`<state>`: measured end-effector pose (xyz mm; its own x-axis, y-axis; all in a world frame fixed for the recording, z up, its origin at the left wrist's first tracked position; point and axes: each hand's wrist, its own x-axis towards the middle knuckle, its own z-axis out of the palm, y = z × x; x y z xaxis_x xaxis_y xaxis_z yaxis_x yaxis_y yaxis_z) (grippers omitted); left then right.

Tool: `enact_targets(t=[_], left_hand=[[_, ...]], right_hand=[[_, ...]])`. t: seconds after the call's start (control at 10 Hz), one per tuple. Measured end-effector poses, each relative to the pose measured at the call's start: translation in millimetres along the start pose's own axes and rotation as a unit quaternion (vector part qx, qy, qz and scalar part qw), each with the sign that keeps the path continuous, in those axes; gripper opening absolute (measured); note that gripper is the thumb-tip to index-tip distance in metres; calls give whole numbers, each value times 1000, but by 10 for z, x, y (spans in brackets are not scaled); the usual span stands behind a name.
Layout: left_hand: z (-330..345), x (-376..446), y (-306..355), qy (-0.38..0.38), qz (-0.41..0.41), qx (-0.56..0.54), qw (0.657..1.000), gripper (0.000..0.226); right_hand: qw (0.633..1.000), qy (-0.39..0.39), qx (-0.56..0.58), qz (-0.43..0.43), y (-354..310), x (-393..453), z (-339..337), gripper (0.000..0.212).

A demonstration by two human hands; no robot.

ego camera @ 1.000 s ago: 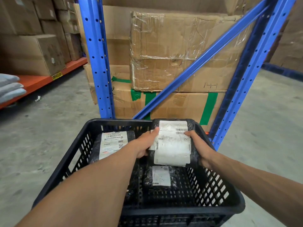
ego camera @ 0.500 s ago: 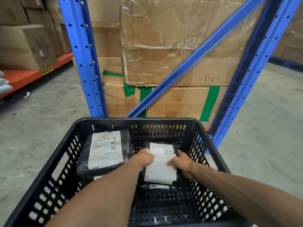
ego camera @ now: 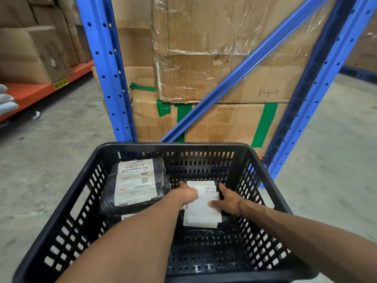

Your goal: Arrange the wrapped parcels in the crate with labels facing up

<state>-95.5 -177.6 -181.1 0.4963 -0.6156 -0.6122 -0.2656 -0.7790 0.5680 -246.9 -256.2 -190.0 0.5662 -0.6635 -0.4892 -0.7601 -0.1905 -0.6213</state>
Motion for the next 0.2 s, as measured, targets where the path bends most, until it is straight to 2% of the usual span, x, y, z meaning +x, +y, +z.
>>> enact_targets(t=[0.1,0.2], left_hand=[[-151,-177,42,-38,15,-33,999,83],[-309,-319,99,-46,46,-58,996,71]], right_hand=[[999,5,0,-41,-63,-81,-77,68],[994,63,21,-92,-156,-211,-164,75]])
